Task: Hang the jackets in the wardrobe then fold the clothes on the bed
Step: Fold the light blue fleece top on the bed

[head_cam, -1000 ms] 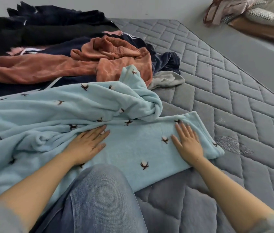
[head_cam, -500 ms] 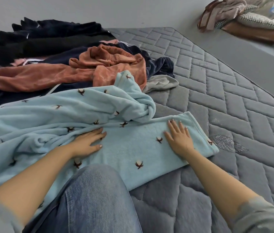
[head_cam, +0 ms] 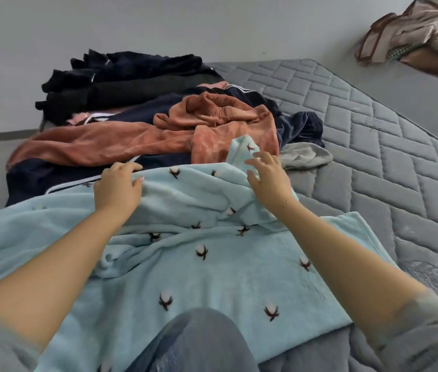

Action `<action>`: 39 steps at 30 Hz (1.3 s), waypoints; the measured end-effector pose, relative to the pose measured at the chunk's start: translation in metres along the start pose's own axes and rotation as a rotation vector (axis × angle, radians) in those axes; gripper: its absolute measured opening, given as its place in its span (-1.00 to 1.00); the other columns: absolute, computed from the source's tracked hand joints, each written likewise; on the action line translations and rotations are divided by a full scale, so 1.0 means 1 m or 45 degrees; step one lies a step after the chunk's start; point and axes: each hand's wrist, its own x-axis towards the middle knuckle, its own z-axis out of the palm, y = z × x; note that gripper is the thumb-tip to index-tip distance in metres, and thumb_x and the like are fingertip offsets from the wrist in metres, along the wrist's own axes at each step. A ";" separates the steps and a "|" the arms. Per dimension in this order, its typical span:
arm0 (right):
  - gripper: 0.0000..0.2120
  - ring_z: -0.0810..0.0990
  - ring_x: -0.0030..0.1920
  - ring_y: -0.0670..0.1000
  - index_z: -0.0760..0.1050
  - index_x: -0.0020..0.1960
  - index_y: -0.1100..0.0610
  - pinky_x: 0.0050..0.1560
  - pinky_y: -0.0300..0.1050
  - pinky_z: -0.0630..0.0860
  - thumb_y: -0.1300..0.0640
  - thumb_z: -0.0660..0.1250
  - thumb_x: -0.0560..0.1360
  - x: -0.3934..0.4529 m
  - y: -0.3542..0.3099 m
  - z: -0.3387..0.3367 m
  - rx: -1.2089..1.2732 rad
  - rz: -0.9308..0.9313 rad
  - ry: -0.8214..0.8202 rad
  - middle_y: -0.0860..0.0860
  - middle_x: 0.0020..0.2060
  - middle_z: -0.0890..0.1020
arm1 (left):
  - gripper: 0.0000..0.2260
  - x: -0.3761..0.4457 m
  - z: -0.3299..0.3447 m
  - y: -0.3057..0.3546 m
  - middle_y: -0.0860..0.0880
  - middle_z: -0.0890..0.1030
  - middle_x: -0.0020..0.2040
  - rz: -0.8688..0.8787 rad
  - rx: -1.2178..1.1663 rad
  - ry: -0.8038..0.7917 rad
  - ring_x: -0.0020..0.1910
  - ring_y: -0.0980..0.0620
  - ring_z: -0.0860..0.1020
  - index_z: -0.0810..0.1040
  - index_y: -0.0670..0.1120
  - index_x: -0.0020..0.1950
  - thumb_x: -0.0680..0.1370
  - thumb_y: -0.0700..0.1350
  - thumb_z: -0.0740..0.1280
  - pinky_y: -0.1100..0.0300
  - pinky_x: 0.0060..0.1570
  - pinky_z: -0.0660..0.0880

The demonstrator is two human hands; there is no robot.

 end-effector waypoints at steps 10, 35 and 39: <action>-0.59 0.50 0.20 0.30 0.36 0.37 0.18 0.06 0.06 0.46 0.05 0.24 0.58 0.068 -0.001 0.059 -0.272 0.290 -0.338 0.22 0.32 0.39 | -0.59 0.023 0.033 -0.044 0.05 0.59 0.10 0.020 0.282 -0.553 0.16 -0.09 0.54 0.50 0.10 0.13 0.41 0.30 0.40 0.01 0.11 0.39; -0.68 0.51 0.12 0.14 0.51 0.24 0.19 0.13 0.01 0.50 0.10 0.23 0.54 -0.047 0.058 -0.003 0.977 1.622 0.459 0.16 0.24 0.48 | -0.87 -0.053 -0.009 -0.043 0.24 0.57 -0.01 0.392 0.016 -0.664 -0.01 0.18 0.55 0.53 0.18 -0.03 0.47 -0.02 0.35 0.05 0.05 0.49; -0.56 0.54 -0.15 0.04 0.48 0.11 0.16 -0.19 -0.09 0.45 -0.20 0.28 0.51 -0.034 0.029 0.007 1.447 1.515 0.066 0.09 -0.02 0.55 | -0.83 -0.051 -0.006 -0.029 0.13 0.53 -0.22 0.427 -0.109 -0.625 -0.23 0.19 0.47 0.40 0.08 -0.22 0.47 -0.15 0.32 0.12 -0.21 0.43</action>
